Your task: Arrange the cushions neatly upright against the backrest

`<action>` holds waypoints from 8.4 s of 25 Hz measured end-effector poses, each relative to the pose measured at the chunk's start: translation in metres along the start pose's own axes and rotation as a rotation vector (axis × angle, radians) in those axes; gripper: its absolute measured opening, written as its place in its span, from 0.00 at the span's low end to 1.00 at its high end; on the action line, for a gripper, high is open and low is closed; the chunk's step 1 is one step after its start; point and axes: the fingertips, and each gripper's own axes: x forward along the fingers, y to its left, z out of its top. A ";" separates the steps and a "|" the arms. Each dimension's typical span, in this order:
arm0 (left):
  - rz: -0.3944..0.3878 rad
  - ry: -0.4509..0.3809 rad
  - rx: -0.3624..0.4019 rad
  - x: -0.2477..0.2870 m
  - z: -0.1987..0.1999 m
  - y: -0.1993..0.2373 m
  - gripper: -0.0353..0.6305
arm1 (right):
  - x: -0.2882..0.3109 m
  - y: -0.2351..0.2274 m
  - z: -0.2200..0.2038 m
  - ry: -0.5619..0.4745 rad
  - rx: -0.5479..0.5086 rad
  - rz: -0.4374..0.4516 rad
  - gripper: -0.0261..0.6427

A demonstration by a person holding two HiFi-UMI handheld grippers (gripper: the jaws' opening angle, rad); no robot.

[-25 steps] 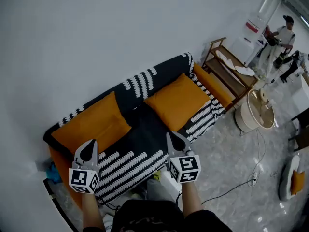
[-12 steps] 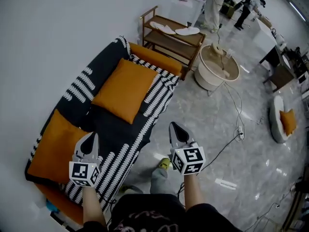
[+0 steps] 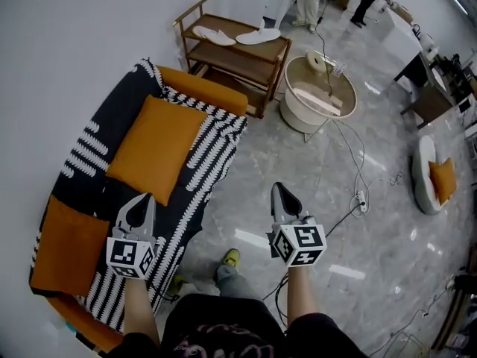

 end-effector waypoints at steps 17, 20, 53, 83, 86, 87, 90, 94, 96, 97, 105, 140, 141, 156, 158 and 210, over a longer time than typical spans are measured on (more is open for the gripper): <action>0.049 -0.024 -0.094 0.163 0.017 0.021 0.05 | 0.135 -0.085 0.039 0.025 -0.072 0.035 0.05; 0.108 -0.018 -0.126 0.176 0.011 0.052 0.05 | 0.189 -0.071 0.046 0.047 -0.108 0.100 0.05; 1.022 0.203 -0.609 0.171 -0.169 0.316 0.14 | 0.663 0.192 -0.077 0.513 -0.602 0.979 0.14; 0.907 0.464 -1.046 0.209 -0.459 0.356 0.62 | 0.784 0.167 -0.311 0.968 -0.636 0.864 0.59; 0.868 0.486 -1.069 0.215 -0.463 0.356 0.58 | 0.785 0.168 -0.319 0.979 -0.662 0.853 0.58; 0.858 0.492 -1.076 0.216 -0.463 0.355 0.57 | 0.784 0.169 -0.321 0.981 -0.668 0.855 0.56; 0.849 0.500 -1.082 0.214 -0.460 0.356 0.50 | 0.778 0.177 -0.320 0.966 -0.687 0.866 0.50; 0.836 0.557 -1.042 0.219 -0.455 0.354 0.36 | 0.773 0.180 -0.317 0.924 -0.706 0.879 0.39; 0.828 0.587 -0.991 0.224 -0.450 0.354 0.27 | 0.774 0.177 -0.314 0.897 -0.722 0.884 0.32; 0.826 0.596 -0.960 0.226 -0.446 0.353 0.22 | 0.773 0.177 -0.313 0.879 -0.738 0.885 0.29; 0.855 0.588 -0.747 0.224 -0.411 0.346 0.09 | 0.756 0.178 -0.285 0.695 -0.789 0.887 0.15; 1.061 0.425 -0.390 0.211 -0.310 0.450 0.09 | 0.806 0.247 -0.178 0.335 -0.637 0.962 0.11; 1.066 0.423 -0.407 0.211 -0.313 0.451 0.09 | 0.807 0.247 -0.181 0.343 -0.637 0.967 0.11; 1.098 0.363 -0.524 0.203 -0.337 0.461 0.29 | 0.820 0.235 -0.194 0.398 -0.616 0.916 0.22; 1.097 0.368 -0.517 0.200 -0.336 0.460 0.34 | 0.820 0.233 -0.192 0.393 -0.605 0.906 0.25; 1.162 -0.010 -0.306 0.053 0.027 0.331 0.05 | 0.538 0.290 0.118 0.123 -0.433 1.000 0.05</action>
